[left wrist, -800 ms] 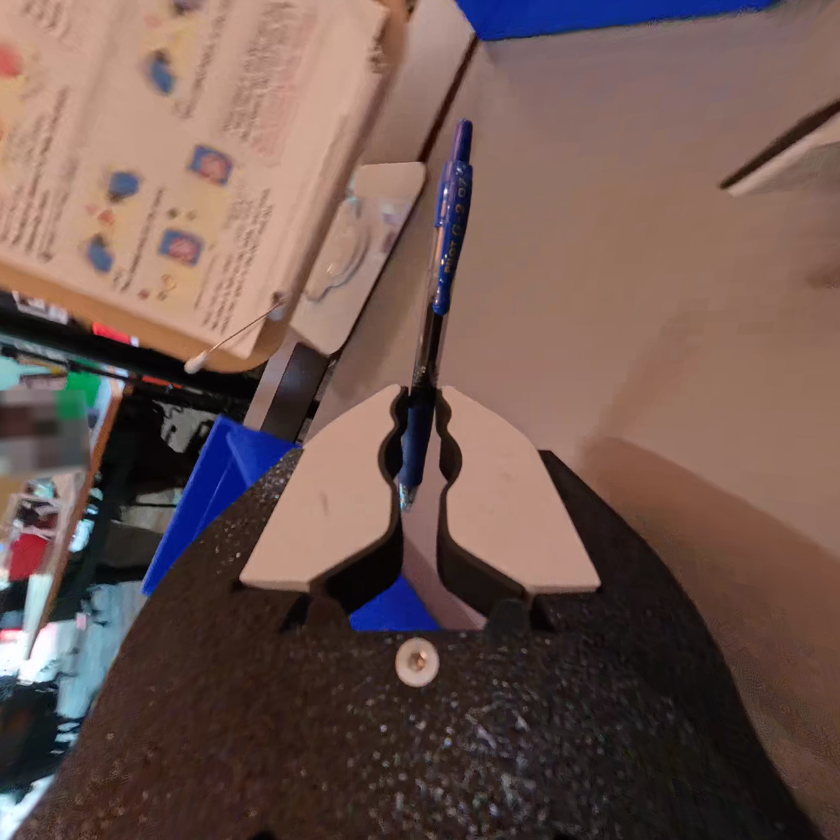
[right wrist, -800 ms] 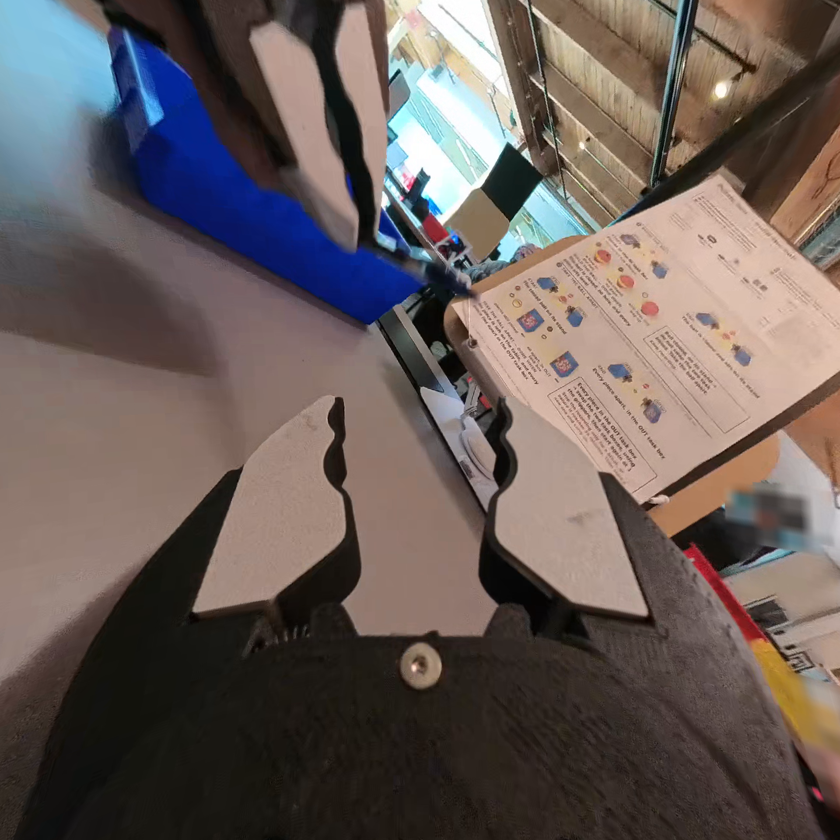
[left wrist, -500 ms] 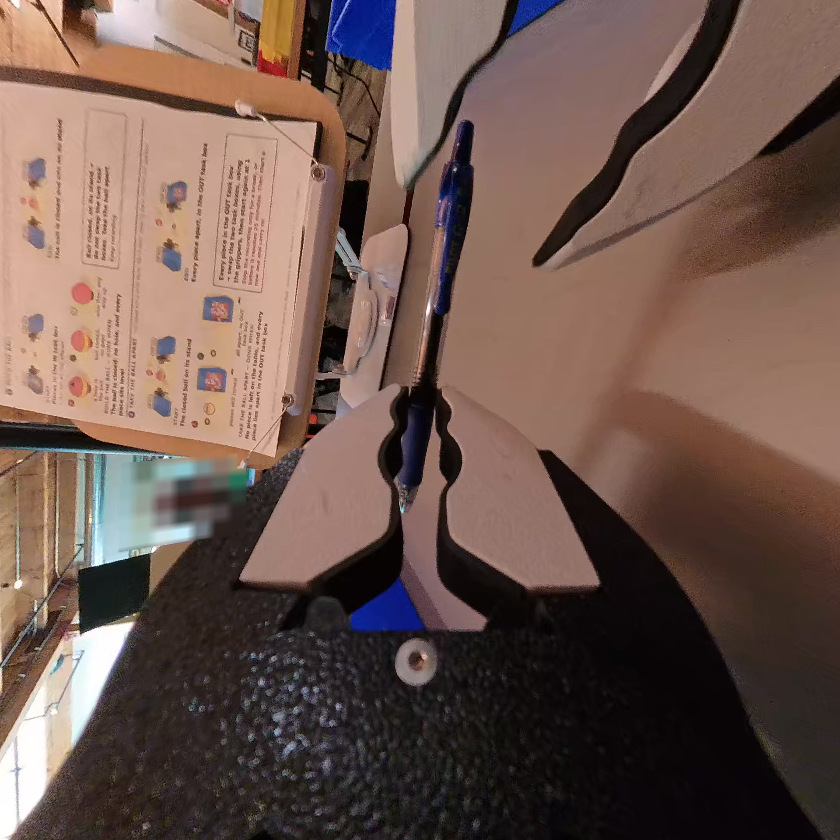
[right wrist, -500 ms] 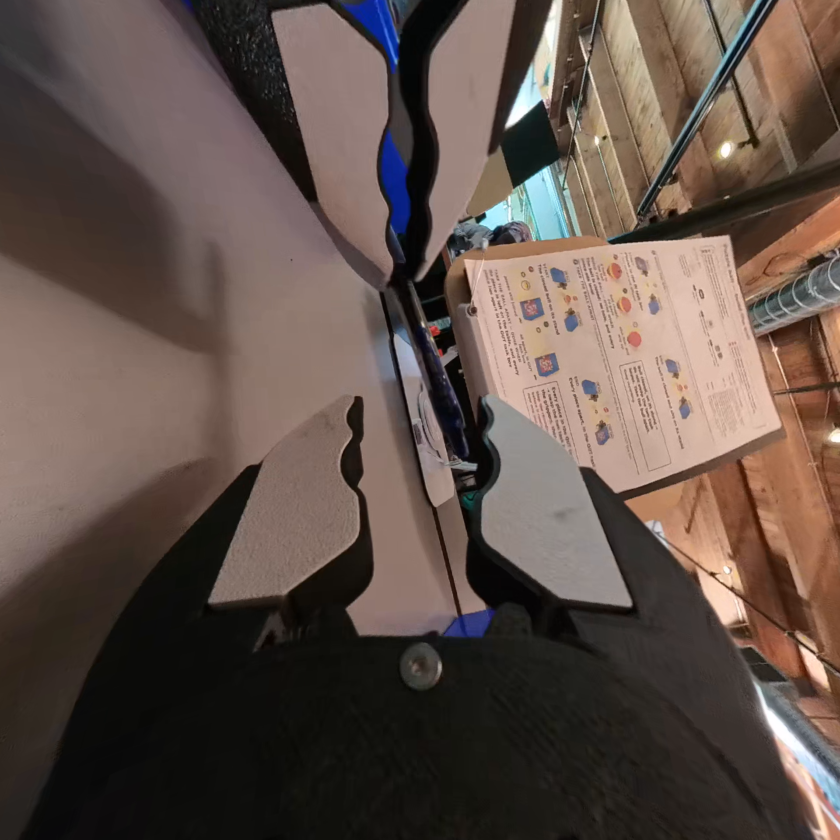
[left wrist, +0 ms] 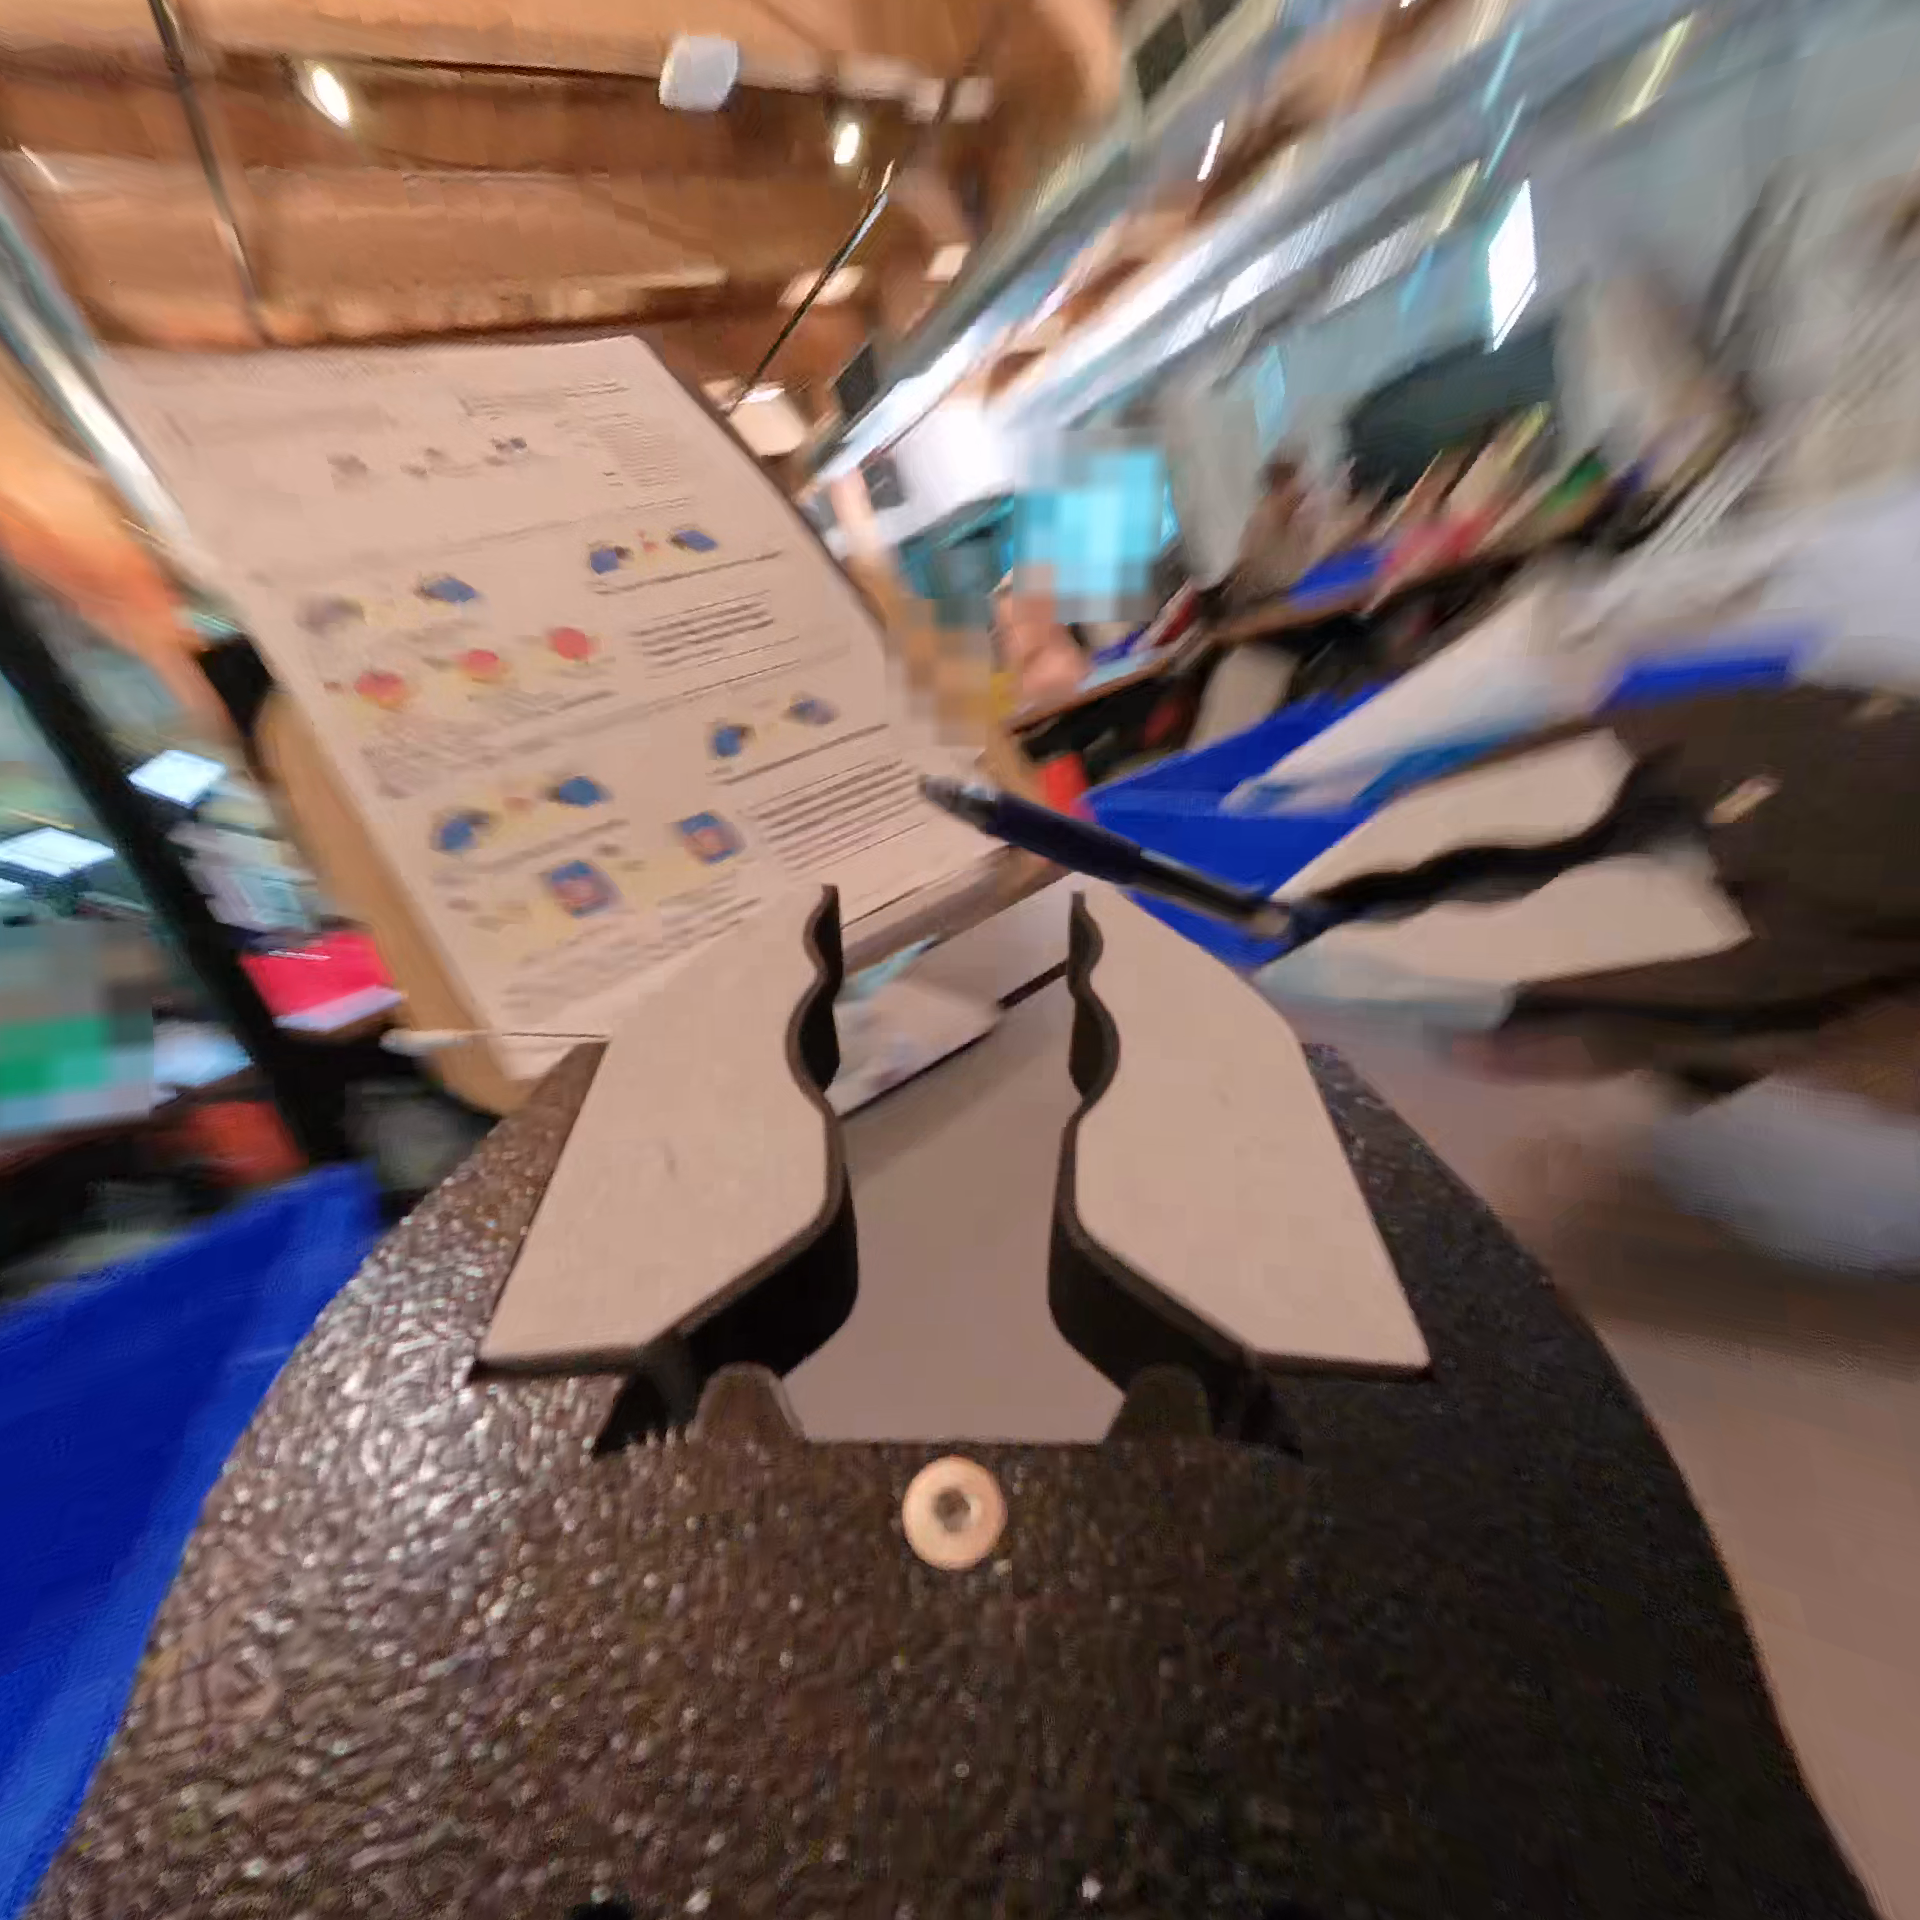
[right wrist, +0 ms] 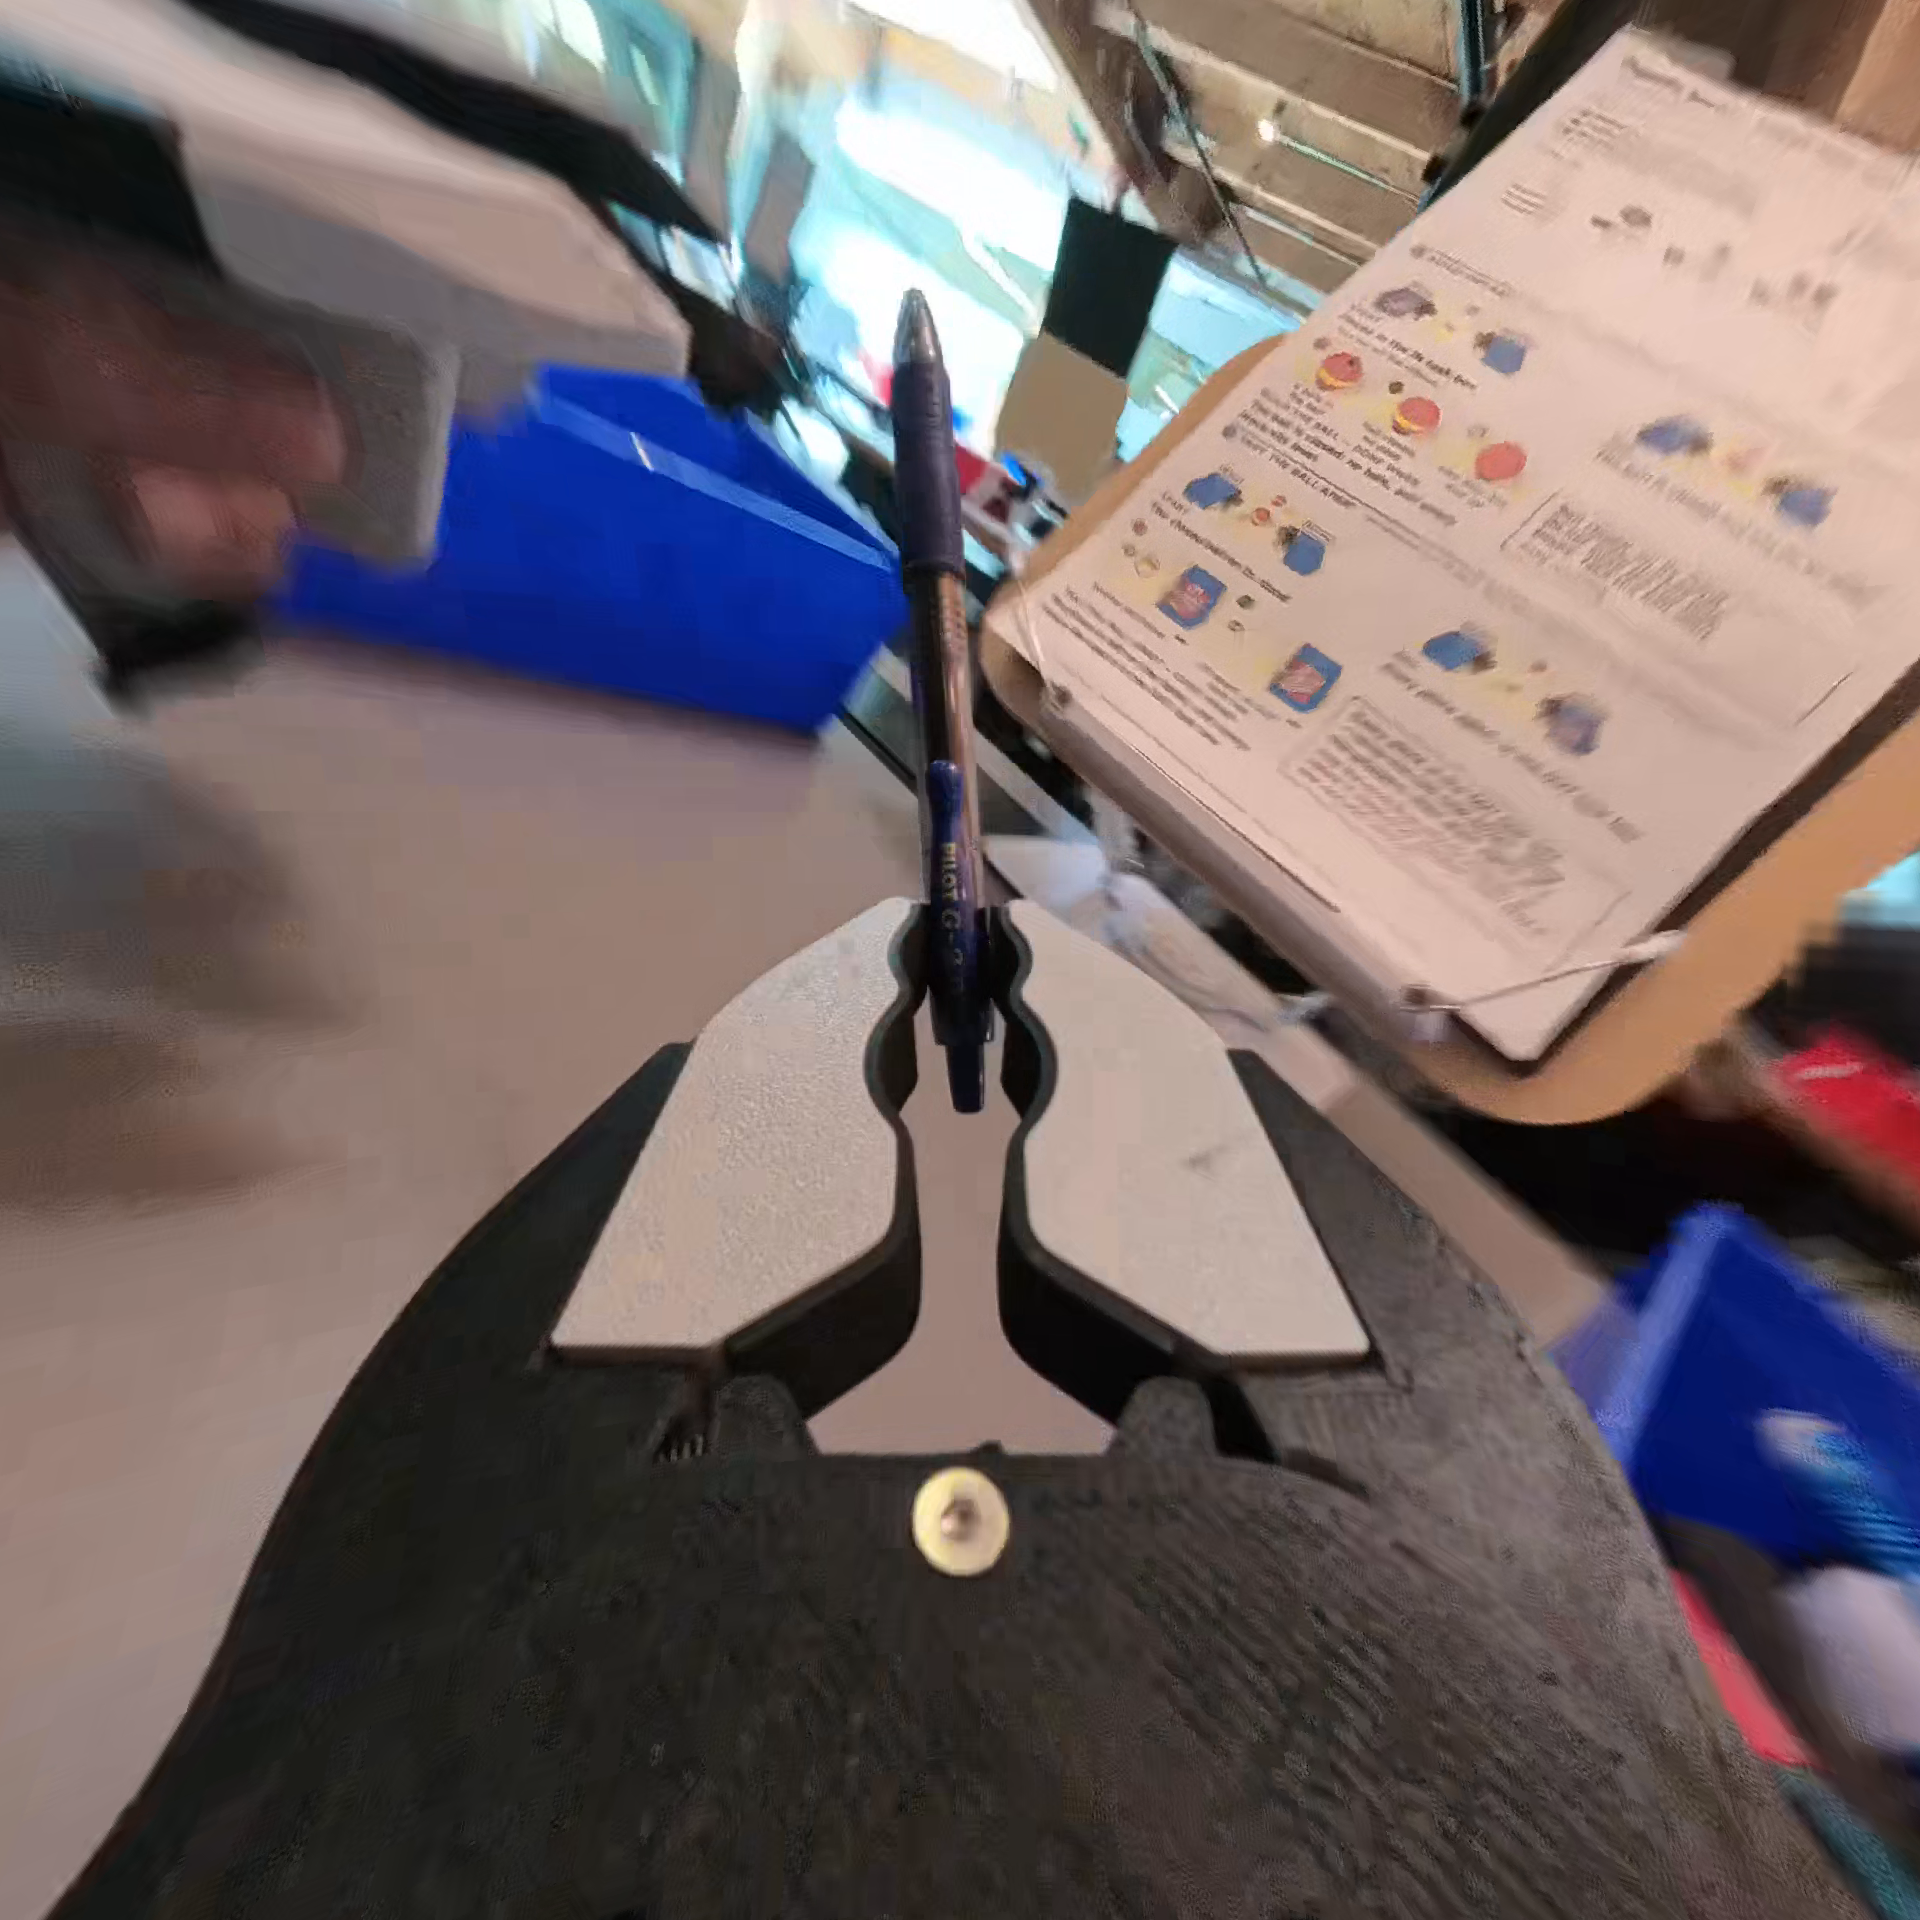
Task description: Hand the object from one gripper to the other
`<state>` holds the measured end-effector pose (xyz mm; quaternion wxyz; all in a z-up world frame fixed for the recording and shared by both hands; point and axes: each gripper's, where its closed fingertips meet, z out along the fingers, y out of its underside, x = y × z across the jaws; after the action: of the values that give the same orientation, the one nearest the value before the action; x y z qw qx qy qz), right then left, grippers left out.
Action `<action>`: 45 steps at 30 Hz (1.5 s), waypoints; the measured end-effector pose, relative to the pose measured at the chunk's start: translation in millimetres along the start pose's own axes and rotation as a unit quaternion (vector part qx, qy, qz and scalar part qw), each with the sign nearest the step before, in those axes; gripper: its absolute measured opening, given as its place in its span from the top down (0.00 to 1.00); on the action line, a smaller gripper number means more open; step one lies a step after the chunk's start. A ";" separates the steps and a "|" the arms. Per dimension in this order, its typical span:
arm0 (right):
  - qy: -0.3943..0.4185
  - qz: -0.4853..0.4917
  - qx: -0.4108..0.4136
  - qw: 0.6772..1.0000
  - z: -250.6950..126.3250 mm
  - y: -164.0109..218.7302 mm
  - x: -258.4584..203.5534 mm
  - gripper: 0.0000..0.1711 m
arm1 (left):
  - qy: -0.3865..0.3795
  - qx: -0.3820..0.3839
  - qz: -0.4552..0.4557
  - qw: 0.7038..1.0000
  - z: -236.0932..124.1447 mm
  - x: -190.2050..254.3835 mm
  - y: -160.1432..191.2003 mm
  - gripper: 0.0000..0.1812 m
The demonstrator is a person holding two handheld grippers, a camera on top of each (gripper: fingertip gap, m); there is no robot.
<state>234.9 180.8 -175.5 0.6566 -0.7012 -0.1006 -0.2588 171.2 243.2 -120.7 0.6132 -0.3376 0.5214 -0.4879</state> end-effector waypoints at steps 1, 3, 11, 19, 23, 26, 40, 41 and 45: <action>-0.029 0.068 0.031 0.997 -2.3 -8.7 -3.9 0.94 | 0.036 0.028 -0.089 0.995 -0.9 3.3 -4.7 0.79; -0.127 0.237 0.098 0.958 -7.9 -30.6 -20.4 0.94 | 0.134 0.064 -0.264 0.953 -0.6 18.2 -10.1 0.81; -0.291 0.395 0.114 0.864 -12.1 -51.7 -66.0 0.94 | 0.294 0.060 -0.398 0.867 -2.2 60.6 -2.8 0.88; -0.306 0.384 0.083 0.867 -11.4 -47.8 -73.9 0.94 | 0.311 0.063 -0.364 0.875 -5.5 69.9 -4.6 0.94; -0.304 0.388 0.082 0.866 -10.7 -47.2 -73.0 0.94 | 0.302 0.050 -0.328 0.894 -3.9 70.7 -3.4 0.94; -0.266 0.394 0.087 0.875 -7.5 -43.6 -62.3 0.87 | 0.261 0.042 -0.286 0.921 -0.8 63.9 -0.2 0.95; -0.036 0.300 0.124 0.945 6.0 -61.0 -19.6 0.84 | 0.023 -0.145 0.233 0.961 11.9 37.9 48.2 0.95; -0.035 0.298 0.122 0.946 6.5 -60.5 -21.0 0.87 | 0.021 -0.147 0.242 0.959 11.6 38.1 48.3 0.95; -0.023 0.280 0.120 0.952 4.8 -57.1 -21.7 0.91 | -0.001 -0.163 0.245 0.956 10.3 29.5 51.2 0.95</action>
<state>190.1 196.6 -136.7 0.7793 -0.6234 0.0543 -0.0344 193.2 229.3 -174.7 0.6507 -0.2953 0.6603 -0.2309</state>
